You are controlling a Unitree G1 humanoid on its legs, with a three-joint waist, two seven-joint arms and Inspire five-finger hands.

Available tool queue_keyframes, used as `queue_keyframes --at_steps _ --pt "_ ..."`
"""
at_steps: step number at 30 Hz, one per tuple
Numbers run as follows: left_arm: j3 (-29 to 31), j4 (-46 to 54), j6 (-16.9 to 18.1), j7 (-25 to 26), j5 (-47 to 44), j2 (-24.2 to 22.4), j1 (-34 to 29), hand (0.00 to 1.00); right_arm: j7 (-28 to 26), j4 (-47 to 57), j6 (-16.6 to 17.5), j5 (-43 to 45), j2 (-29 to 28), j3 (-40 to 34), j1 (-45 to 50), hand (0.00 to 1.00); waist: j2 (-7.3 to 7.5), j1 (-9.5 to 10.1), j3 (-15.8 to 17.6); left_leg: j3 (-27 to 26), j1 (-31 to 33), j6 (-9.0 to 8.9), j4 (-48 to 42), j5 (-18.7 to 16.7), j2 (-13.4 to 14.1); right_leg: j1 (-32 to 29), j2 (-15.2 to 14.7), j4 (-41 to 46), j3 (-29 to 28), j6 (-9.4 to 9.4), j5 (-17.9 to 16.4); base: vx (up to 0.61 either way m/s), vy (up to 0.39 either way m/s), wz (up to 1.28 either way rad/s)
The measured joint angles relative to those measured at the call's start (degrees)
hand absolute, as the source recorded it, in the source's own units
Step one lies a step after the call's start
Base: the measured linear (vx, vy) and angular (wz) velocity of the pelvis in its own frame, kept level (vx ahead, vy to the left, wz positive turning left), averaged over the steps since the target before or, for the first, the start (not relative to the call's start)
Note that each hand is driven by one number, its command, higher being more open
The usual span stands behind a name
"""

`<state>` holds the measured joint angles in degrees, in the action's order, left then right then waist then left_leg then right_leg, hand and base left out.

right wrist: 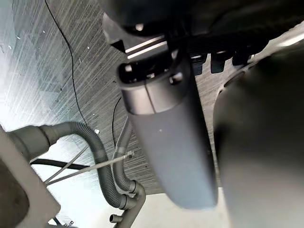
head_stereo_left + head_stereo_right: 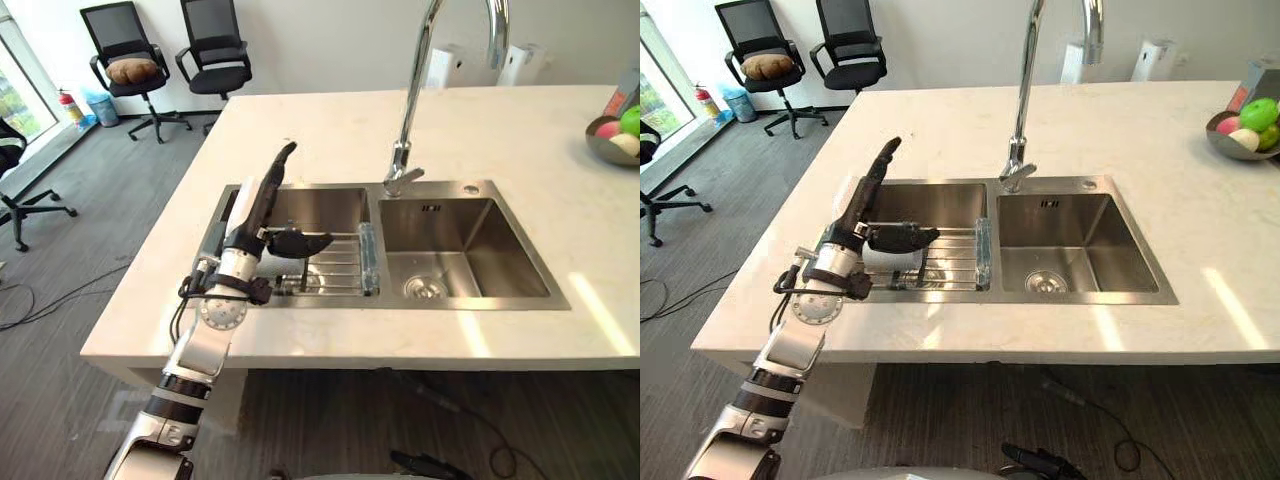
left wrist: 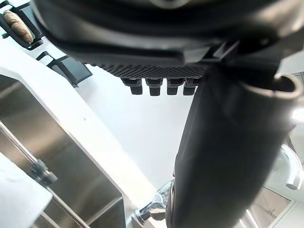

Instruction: Walk over to the sink, pick up the cup, carry it to the dishwasher, place the cup inside the dishwasher, then close the dishwasher door

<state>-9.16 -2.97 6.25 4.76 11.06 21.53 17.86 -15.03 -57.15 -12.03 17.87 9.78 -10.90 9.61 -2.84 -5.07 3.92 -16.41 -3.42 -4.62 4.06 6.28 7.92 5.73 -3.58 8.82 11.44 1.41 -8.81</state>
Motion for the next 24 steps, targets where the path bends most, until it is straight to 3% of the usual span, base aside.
queue_keyframes --at_steps 2,3,5,11,15,24 --pt "0.4 -0.6 0.0 -2.0 -0.6 1.4 0.0 1.00 0.0 0.0 0.3 -0.1 0.3 0.0 -0.1 1.00 -0.17 -0.31 0.1 0.2 0.1 0.36 0.8 0.3 -1.1 -0.1 -1.0 -0.3 0.3 0.46 -0.2 0.07 0.106 0.14" --pt "0.3 -2.7 0.0 -6.8 -0.6 3.6 0.0 1.00 0.0 0.0 0.2 -0.9 0.3 0.1 -0.1 1.00 -0.15 -0.45 0.1 0.4 0.0 0.36 0.8 0.3 -1.5 0.1 -1.3 -0.3 0.5 0.64 -0.1 0.03 0.049 0.07" --pt "-2.1 -5.1 0.0 -12.6 0.0 8.0 0.5 1.00 0.0 0.1 -0.4 -1.8 0.3 0.1 -0.2 1.00 -0.21 -0.70 0.1 0.8 0.0 0.35 0.9 0.3 -1.4 0.3 -1.2 -0.5 1.1 0.69 -0.1 0.00 0.001 0.08" --pt "-5.9 -10.7 0.1 -22.7 1.5 15.0 6.8 1.00 -0.2 0.5 -0.9 -2.3 0.3 0.5 -0.2 1.00 -0.85 -1.45 0.5 1.6 0.2 0.11 1.4 1.6 -0.8 0.3 -0.4 -0.9 1.9 0.74 0.0 -0.09 -0.027 0.05" --pt "-5.9 -10.7 0.2 -25.1 1.5 15.9 10.5 1.00 -0.3 0.6 -0.8 -2.3 0.5 0.5 -0.1 1.00 -1.07 -1.97 0.5 1.6 0.3 0.34 1.4 1.8 -0.6 0.5 -0.4 -1.8 2.0 1.17 0.6 -0.11 0.024 0.01" --pt "-6.2 -15.3 0.3 -23.3 4.0 15.8 14.7 1.00 0.0 0.0 -0.2 -2.3 0.5 0.5 -0.2 1.00 -0.81 -2.35 0.5 0.0 0.4 1.66 1.4 1.0 -2.5 2.1 -1.8 -6.3 1.0 2.75 3.7 0.02 0.061 -0.05"
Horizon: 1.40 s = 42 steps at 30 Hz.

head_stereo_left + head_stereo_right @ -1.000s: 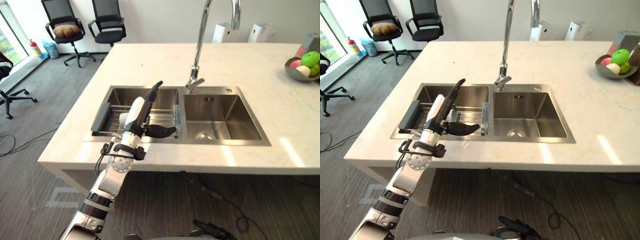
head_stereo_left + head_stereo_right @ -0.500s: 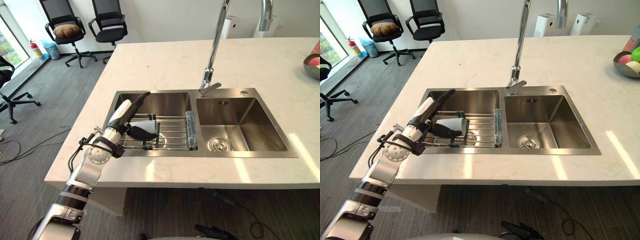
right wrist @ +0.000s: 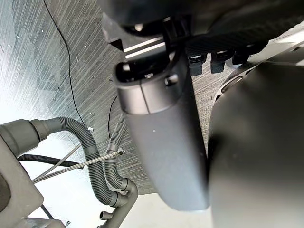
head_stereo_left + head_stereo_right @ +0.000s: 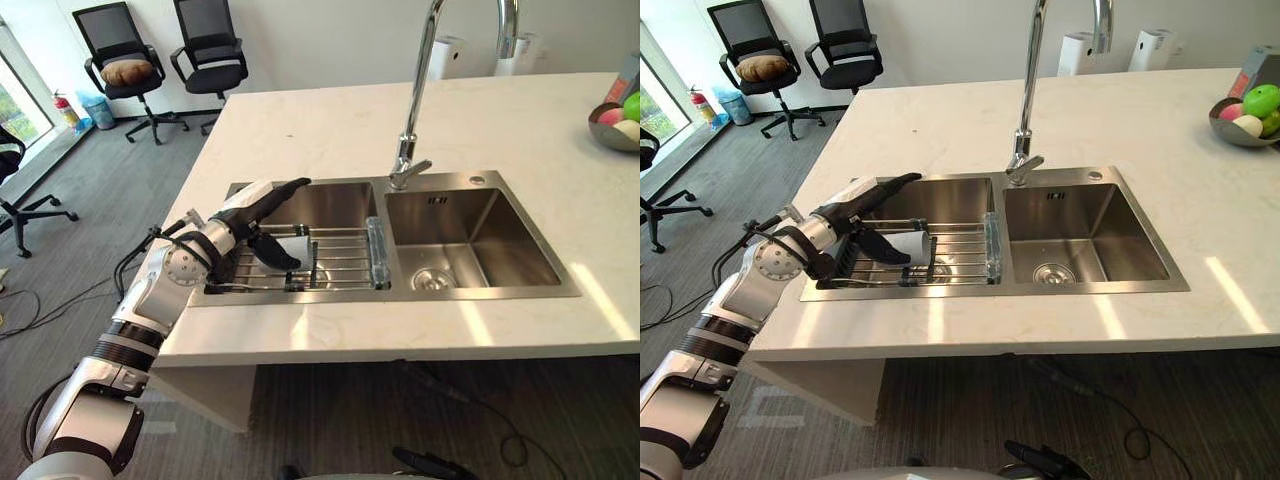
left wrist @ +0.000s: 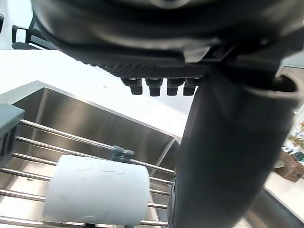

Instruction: Walk over to the sink, pick up the cup, carry it to the dishwasher, place the cup inside the dishwasher, then close the dishwasher door

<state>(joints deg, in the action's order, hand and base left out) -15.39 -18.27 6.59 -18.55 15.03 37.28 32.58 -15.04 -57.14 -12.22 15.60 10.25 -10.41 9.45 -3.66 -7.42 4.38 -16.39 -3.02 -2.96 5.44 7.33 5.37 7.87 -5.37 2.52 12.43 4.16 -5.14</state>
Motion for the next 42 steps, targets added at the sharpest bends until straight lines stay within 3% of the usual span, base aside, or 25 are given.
queue_keyframes --at_steps 9,26,42 --pt "-4.0 -7.1 -1.5 0.7 4.3 -0.5 0.7 1.00 0.0 -0.2 -0.3 0.0 0.1 0.8 -0.5 1.00 0.24 -0.57 0.0 -1.6 -0.7 -0.12 0.0 -0.1 0.3 0.0 0.1 -0.2 -1.4 -0.11 0.2 0.01 0.004 -0.08" --pt "-6.6 -24.5 -3.1 -0.8 6.4 -1.2 9.3 1.00 -0.2 1.6 -0.5 0.2 -0.6 0.6 -0.2 1.00 1.01 -2.48 0.5 -4.8 -1.3 0.22 0.0 -1.3 -0.1 -0.9 -0.1 -0.5 -4.9 0.27 0.8 0.01 0.016 -0.10" --pt "-6.6 -26.9 -3.3 -4.6 5.9 -0.9 11.3 1.00 -1.3 1.7 1.2 0.0 -1.2 -0.7 0.2 1.00 0.66 -3.84 0.7 -6.8 -1.7 -0.20 0.0 -1.5 0.3 -2.1 0.3 0.4 -7.1 -0.02 0.6 0.00 0.001 -0.06"
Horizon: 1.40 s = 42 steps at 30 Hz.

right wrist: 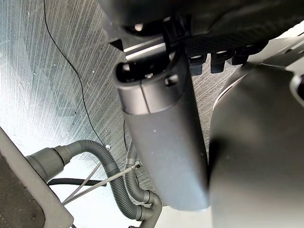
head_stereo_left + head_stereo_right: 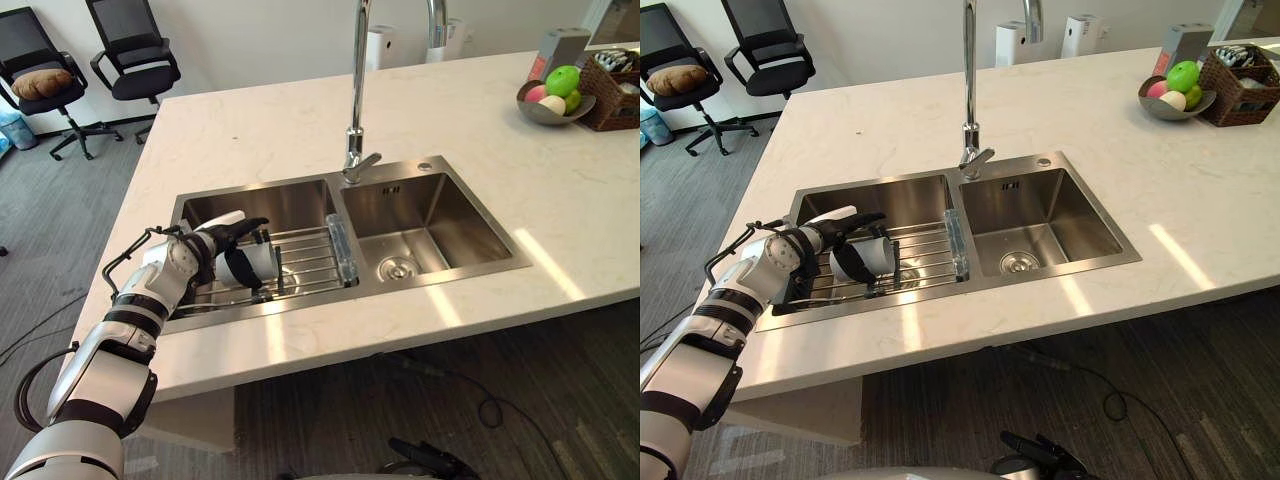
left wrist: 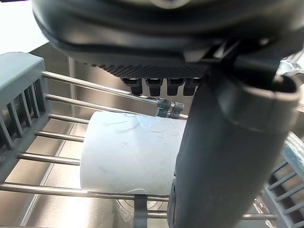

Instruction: Walk over to the sink, pick up the cup, carry it to the dishwasher, place the cup inside the dishwasher, then close the dishwasher door

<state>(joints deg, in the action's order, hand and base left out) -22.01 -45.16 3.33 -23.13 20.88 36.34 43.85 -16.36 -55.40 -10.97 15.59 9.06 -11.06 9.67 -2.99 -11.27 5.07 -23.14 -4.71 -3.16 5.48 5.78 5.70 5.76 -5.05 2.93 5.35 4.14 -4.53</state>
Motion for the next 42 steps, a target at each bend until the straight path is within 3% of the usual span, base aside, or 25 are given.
queue_keyframes --at_steps 19,31,42 --pt "0.4 10.4 -1.0 0.2 -1.7 1.8 -1.8 1.00 -0.6 -0.5 -0.2 0.0 0.7 -1.0 0.2 1.00 -0.45 1.33 0.3 2.1 0.2 -0.11 0.0 -0.1 -0.1 1.4 -0.1 -1.3 2.5 -0.08 -0.1 0.00 -0.002 0.05" --pt "0.5 13.9 -4.1 -5.7 -1.7 1.8 -4.8 1.00 -0.6 -1.4 -1.2 0.0 1.2 -0.9 -0.1 1.00 -0.46 2.67 0.3 2.9 0.3 -0.30 0.0 -0.2 -0.1 2.2 -0.1 -2.0 3.7 -0.04 -0.3 0.01 -0.006 0.05" --pt "0.5 14.2 -4.4 -7.1 -1.7 2.0 -4.8 1.00 -0.6 -1.5 -1.3 0.1 1.2 -0.9 -0.1 1.00 -0.43 2.67 0.3 2.9 0.3 -0.30 0.0 -0.2 0.0 2.2 -0.1 -2.0 3.7 -0.04 -0.3 0.00 0.000 0.00"
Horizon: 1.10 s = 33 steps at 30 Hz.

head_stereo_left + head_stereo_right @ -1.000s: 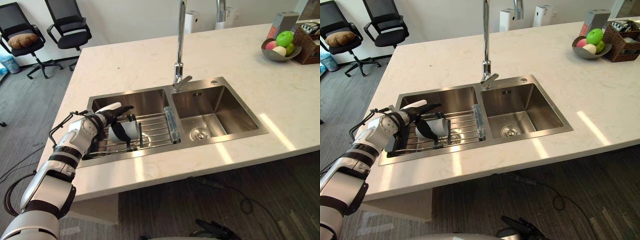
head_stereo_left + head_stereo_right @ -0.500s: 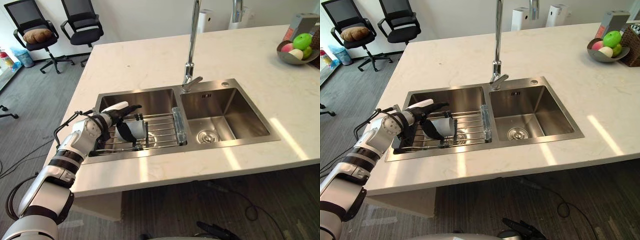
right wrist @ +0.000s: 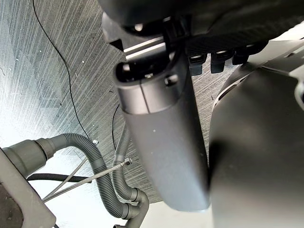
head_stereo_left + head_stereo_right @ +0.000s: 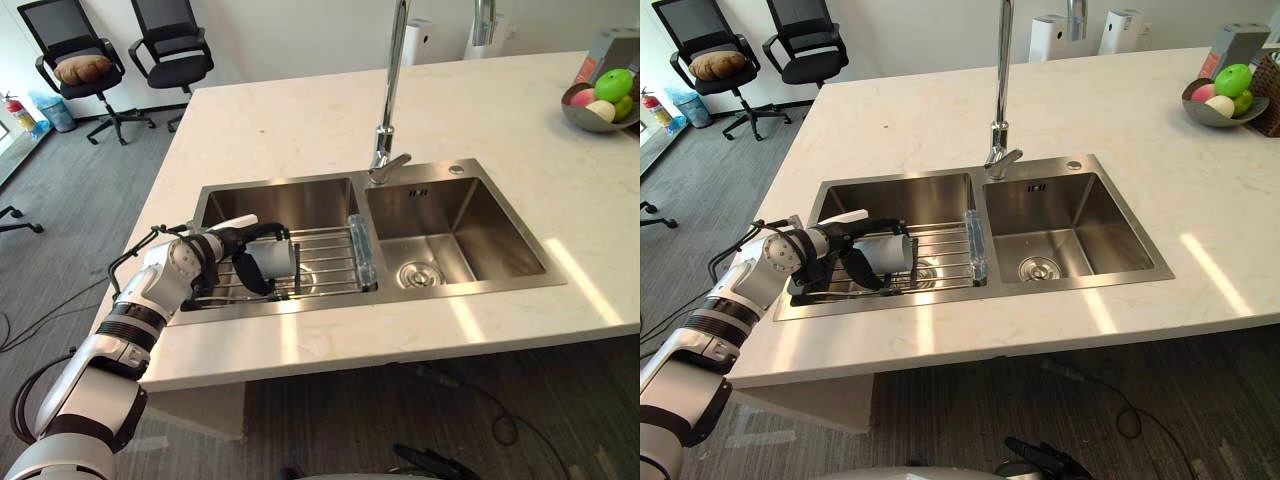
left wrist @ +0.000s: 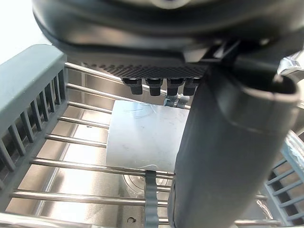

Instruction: Walk over to the sink, pick up the cup, carry it to the dishwasher, place the cup inside the dishwasher, then close the dishwasher door

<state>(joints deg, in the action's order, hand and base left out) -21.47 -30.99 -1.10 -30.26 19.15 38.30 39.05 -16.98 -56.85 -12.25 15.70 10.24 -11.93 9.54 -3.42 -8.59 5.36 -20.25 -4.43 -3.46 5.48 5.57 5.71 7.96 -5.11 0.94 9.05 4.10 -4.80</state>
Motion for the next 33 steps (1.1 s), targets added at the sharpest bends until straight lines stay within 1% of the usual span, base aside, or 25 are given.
queue_keyframes --at_steps 5,13,15,17,18,22,24,27,29,31,33 --pt "0.0 0.0 0.0 -0.9 0.0 0.0 -0.1 1.00 0.0 0.0 0.0 0.0 0.0 0.0 0.0 1.00 0.02 -0.09 0.0 -0.2 0.0 -0.02 0.0 0.0 0.0 0.0 0.0 0.0 -0.2 0.00 0.0 0.00 0.000 0.00" --pt "0.0 -0.8 0.0 -0.8 0.1 0.0 -1.0 1.00 0.0 0.1 0.0 0.0 0.0 0.0 0.0 1.00 0.04 -0.39 0.0 -0.9 -0.4 -0.17 0.0 -0.1 0.1 -0.1 0.0 0.0 -0.9 0.00 0.0 0.00 0.000 -0.03" --pt "0.0 -1.0 0.1 0.0 0.1 -0.1 -1.3 1.00 0.0 0.1 0.0 -0.1 -0.1 0.0 0.0 1.00 0.04 -0.58 0.0 -1.0 -0.4 -0.22 0.0 -0.2 0.1 -0.1 0.0 0.0 -1.0 0.00 0.0 0.00 0.000 -0.02" --pt "0.0 -2.5 0.4 1.8 0.5 -0.7 -1.4 1.00 0.0 0.1 0.0 -0.2 -0.1 0.0 -0.1 1.00 0.04 -0.83 0.0 -1.2 -0.5 -0.27 0.0 -0.3 0.1 -0.1 0.0 0.0 -1.2 0.00 0.0 0.00 0.001 -0.06" --pt "0.0 -3.1 0.5 2.3 0.9 -0.9 -1.4 0.00 0.0 0.1 0.0 -0.2 -0.1 0.0 -0.1 1.00 0.04 -0.89 0.0 -1.4 -0.6 -0.28 0.0 -0.3 0.1 -0.1 0.0 0.0 -1.4 0.00 0.0 0.01 0.003 -0.09" --pt "0.2 -5.4 1.8 6.1 3.2 -1.7 -1.9 0.00 0.0 0.1 0.0 -0.3 -0.1 -0.1 -0.1 1.00 0.04 -0.88 0.0 -2.4 -1.1 -0.30 0.0 -0.5 0.1 -0.2 0.1 0.0 -2.2 -0.01 0.0 -0.01 0.003 -0.10" --pt "0.5 -8.2 1.4 8.3 5.0 -2.9 -2.1 0.00 0.0 0.2 0.0 -0.3 -0.2 -0.1 0.0 1.00 -0.01 -1.21 0.1 -2.7 -1.2 -0.30 0.0 -0.6 0.1 -0.2 0.2 0.0 -2.6 -0.01 0.0 -0.01 0.003 -0.10" --pt "2.9 -10.3 1.4 12.3 6.9 -4.1 -2.6 0.00 0.0 0.4 0.0 -0.3 -0.4 -0.1 0.0 1.00 -0.01 -1.73 0.1 -3.1 -1.2 -0.37 0.0 -0.9 0.1 -0.5 0.2 0.0 -2.9 -0.01 0.0 0.01 0.002 -0.07" --pt "3.2 -10.6 2.3 13.9 7.7 -4.1 -2.9 0.00 0.0 0.6 0.0 -0.3 -0.4 -0.1 0.0 1.00 -0.02 -1.71 0.1 -3.3 -1.2 -0.47 0.0 -1.0 0.1 -0.6 0.2 0.0 -3.2 -0.01 0.0 0.03 -0.001 -0.07" --pt "3.3 -11.1 4.7 16.5 7.9 -4.5 -4.0 0.00 0.0 0.9 0.0 -0.3 -0.4 -0.1 0.0 1.00 -0.05 -1.72 0.1 -3.4 -1.2 -0.58 0.0 -1.0 0.1 -0.6 0.2 0.0 -3.2 -0.05 0.0 0.04 -0.010 -0.02" --pt "4.3 -11.5 6.1 18.5 7.9 -5.5 -4.9 0.00 0.0 0.9 0.0 -0.3 -0.4 -0.1 0.0 1.00 -0.09 -1.60 0.1 -3.3 -1.2 -0.59 0.0 -1.0 0.2 -0.5 0.3 0.0 -3.2 -0.09 -0.1 0.00 0.000 0.00"
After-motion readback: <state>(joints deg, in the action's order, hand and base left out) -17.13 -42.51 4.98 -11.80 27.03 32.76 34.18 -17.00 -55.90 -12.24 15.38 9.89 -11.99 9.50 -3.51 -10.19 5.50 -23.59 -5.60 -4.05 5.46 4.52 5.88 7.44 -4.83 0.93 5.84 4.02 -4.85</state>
